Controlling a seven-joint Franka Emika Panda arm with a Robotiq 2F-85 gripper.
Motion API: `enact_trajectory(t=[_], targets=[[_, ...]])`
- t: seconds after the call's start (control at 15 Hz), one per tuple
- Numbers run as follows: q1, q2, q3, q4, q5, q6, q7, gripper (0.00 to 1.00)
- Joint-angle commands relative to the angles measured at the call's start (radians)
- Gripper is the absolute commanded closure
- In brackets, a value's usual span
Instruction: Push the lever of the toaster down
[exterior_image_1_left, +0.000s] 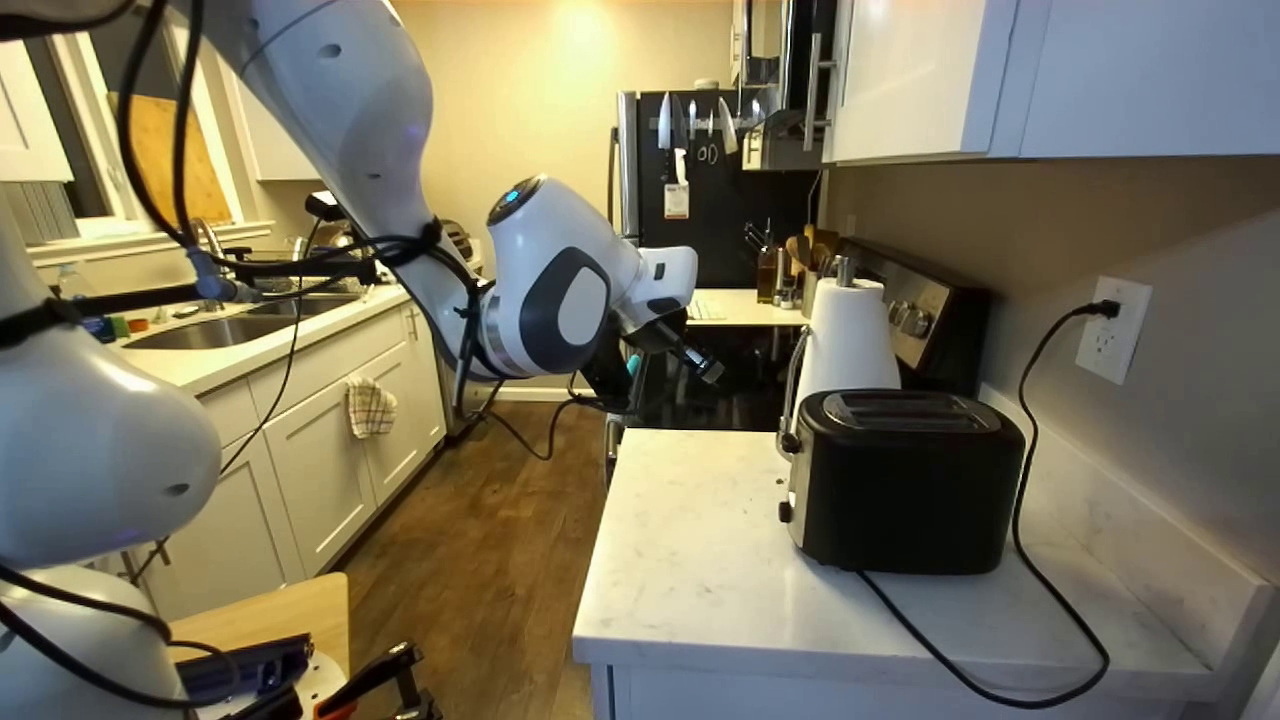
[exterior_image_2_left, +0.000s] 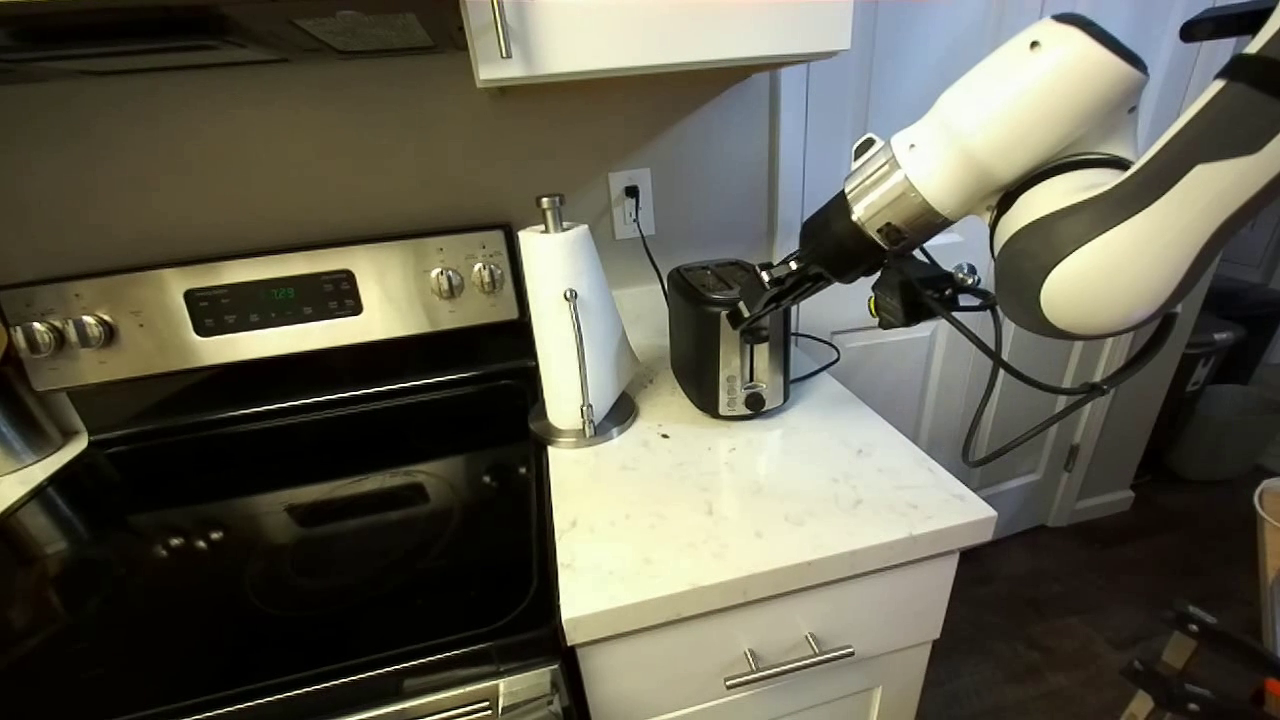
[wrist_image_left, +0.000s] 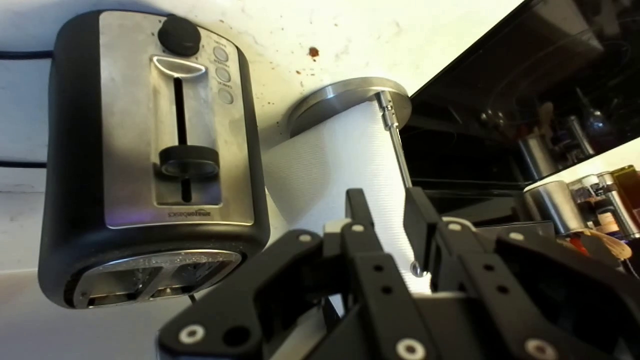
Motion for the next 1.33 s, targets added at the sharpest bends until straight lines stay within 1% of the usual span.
enact_trajectory(t=[0.0, 0.4, 0.47, 0.53, 0.6, 1.0, 1.07, 1.2, 1.27], targets=[[0.000, 0.000, 0.000, 0.000, 0.000, 0.000, 0.000, 0.74], [0.000, 0.000, 0.000, 0.000, 0.000, 0.000, 0.000, 0.74], [0.000, 0.000, 0.000, 0.000, 0.000, 0.000, 0.000, 0.49], [0.010, -0.006, -0.003, 0.003, 0.017, 0.001, 0.003, 0.48], [0.021, -0.006, -0.005, 0.004, 0.028, 0.001, 0.003, 0.43], [0.095, -0.066, -0.002, -0.020, 0.145, 0.007, 0.034, 0.05], [0.102, -0.084, -0.008, -0.028, 0.172, 0.007, 0.044, 0.01], [0.128, -0.116, -0.046, -0.049, 0.242, 0.008, 0.053, 0.00], [0.153, -0.150, -0.080, -0.056, 0.291, 0.008, 0.057, 0.00]])
